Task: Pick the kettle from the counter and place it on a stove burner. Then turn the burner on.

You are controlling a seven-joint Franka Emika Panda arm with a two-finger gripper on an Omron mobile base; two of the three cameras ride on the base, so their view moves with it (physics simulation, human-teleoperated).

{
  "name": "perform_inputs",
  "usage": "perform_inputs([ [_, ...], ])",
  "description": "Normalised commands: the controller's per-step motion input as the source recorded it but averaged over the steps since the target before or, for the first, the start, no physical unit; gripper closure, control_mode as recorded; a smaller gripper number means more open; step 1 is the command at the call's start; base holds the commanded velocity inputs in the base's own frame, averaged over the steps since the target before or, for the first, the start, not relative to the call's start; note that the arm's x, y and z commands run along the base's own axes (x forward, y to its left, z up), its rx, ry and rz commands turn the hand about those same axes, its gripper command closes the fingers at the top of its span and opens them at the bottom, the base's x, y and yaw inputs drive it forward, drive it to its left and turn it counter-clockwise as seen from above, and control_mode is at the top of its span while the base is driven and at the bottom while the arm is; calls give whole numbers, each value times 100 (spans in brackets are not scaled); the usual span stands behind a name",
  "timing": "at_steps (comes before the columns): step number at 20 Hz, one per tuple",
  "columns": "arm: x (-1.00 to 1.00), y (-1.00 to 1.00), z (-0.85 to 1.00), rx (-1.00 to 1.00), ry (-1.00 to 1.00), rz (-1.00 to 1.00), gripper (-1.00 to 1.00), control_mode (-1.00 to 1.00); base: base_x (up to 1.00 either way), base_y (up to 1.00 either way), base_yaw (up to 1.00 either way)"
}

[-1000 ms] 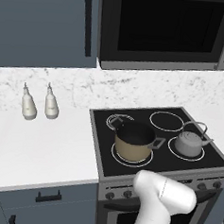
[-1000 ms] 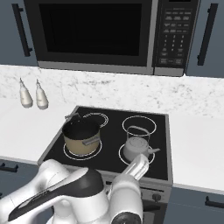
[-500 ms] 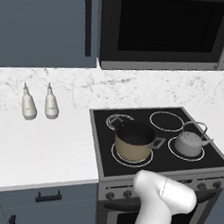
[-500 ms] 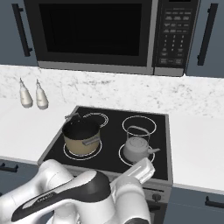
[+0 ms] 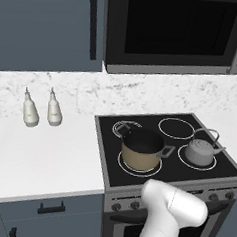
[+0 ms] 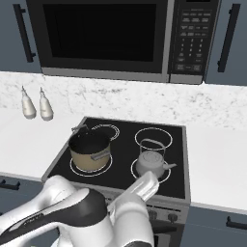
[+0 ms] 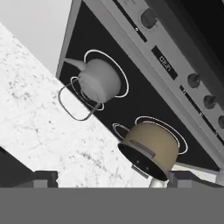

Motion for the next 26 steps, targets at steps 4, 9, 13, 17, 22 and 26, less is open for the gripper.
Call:
perform_inputs([
  [4, -13, 66, 51, -16, 17, 4, -100, -100, 0, 0, 0],
  [9, -2, 94, 46, -25, 40, 9, -100, -100, 0, 0, 0],
  [13, 10, 100, 41, -27, 58, 9, -100, -100, 0, 0, 0],
  [17, 2, 35, 2, -5, 13, 3, -100, -100, 0, 0, 0],
  [22, 0, 0, 0, 0, 0, 0, -100, -100, 0, 0, 0],
  [26, 1, 0, 0, 0, 0, 0, -100, -100, 0, 0, 0],
])
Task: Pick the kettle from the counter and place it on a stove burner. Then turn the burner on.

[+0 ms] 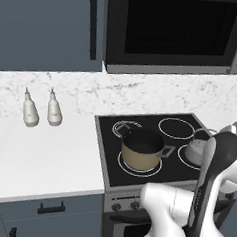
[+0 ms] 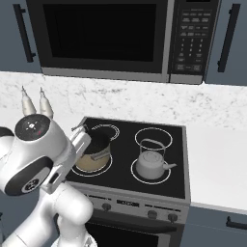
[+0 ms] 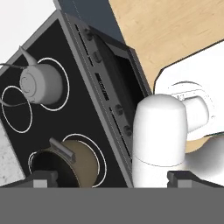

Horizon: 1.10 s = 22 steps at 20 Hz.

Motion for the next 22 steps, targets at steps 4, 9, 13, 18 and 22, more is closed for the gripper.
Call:
perform_inputs([
  [4, 6, 0, 0, 0, 0, 0, -100, -100, 0, 0, 0],
  [9, 0, 0, 0, 0, 0, 0, -100, -100, 0, 0, 0],
  [13, 0, -1, 0, 0, 0, 0, -100, -100, 0, 0, 0],
  [18, 0, 0, 0, 0, 0, 0, -100, 100, -7, -36, 0],
  [22, 0, 0, 0, 0, 0, 0, -100, 100, -1, -48, 0],
])
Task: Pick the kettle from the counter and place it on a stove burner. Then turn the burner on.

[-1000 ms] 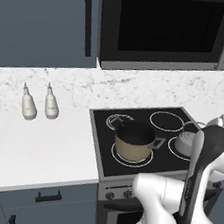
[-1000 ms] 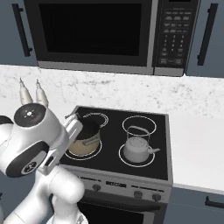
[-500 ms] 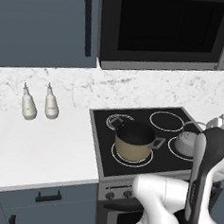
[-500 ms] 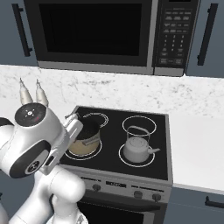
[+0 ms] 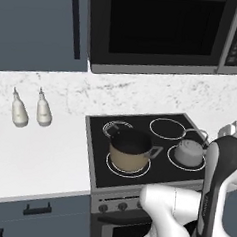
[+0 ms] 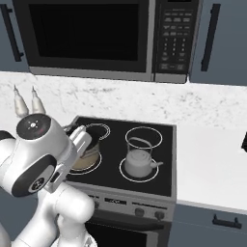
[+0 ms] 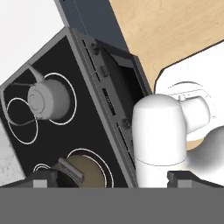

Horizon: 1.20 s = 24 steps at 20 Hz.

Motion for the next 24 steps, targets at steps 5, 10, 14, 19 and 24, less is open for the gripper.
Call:
perform_inputs([
  [5, 0, 0, 0, 0, 0, 0, -100, 100, -2, -55, 0],
  [10, 0, 0, 0, 0, 0, 0, -100, 100, 0, -53, 0],
  [14, 0, 0, 0, 0, 0, 0, -100, 100, 0, -50, 0],
  [19, 0, 0, 0, 0, 0, 0, -100, 100, 0, -50, 0],
  [24, 0, 0, 0, 0, 0, 0, -100, 100, 0, -46, 0],
])
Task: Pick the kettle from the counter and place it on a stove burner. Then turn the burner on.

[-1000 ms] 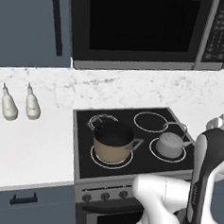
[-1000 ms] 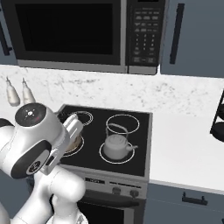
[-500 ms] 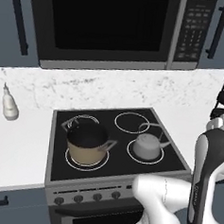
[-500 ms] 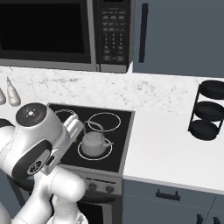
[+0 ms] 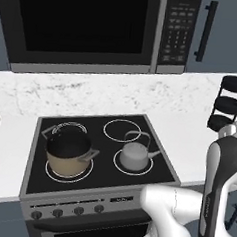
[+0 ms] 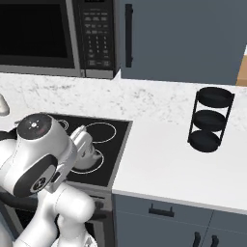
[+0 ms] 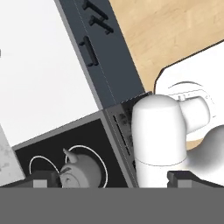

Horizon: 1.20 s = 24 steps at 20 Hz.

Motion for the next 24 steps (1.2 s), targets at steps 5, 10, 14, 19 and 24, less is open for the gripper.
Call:
perform_inputs([
  [5, 0, 0, 0, 0, 0, 0, -100, 100, 0, -41, 0],
  [10, 0, 0, 0, 0, 0, 0, -100, 100, 0, -38, 0],
  [14, 0, 0, 0, 0, 0, 0, -100, -100, 0, -6, 0],
  [19, -1, 20, 0, 0, 0, 0, -100, -100, 0, 0, 0],
  [24, -17, 69, 0, -7, 0, 10, -100, -100, 0, 0, 0],
])
